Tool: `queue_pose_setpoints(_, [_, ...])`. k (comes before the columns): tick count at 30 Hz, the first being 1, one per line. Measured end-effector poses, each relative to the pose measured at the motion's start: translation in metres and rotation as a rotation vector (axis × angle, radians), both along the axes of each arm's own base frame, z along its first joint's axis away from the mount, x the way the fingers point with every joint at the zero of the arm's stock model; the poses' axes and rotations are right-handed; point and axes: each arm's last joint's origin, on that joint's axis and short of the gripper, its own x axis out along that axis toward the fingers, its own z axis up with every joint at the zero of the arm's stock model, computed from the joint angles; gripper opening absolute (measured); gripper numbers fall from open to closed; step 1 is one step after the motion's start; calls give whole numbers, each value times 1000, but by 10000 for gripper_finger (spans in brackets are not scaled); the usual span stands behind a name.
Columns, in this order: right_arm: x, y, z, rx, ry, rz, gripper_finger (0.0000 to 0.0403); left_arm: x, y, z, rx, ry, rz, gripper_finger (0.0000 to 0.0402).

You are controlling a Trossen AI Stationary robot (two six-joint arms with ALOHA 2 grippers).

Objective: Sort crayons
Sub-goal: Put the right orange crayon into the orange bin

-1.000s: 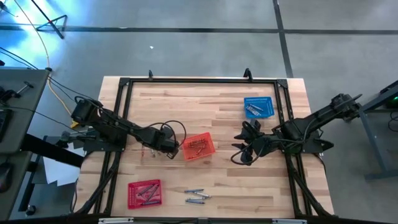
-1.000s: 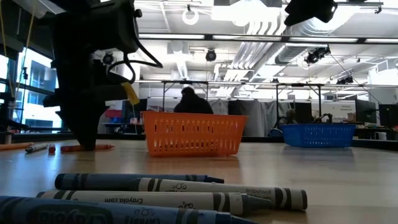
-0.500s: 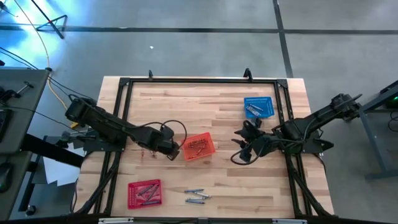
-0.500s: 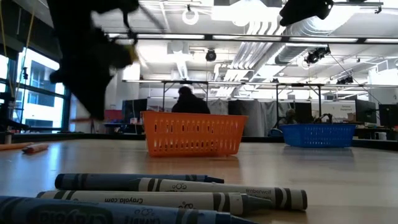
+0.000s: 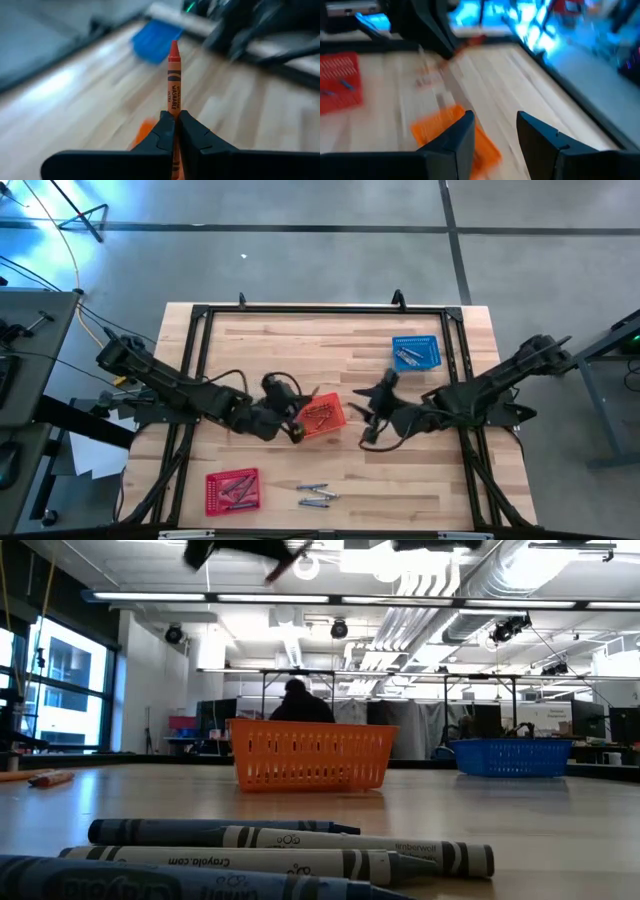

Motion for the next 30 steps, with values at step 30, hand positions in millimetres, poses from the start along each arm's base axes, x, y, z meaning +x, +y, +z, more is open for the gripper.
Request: queue_pose_setpoints(30, [38,17,11,-16,-274,241,139,8,-45,7,199,-167,-35,0])
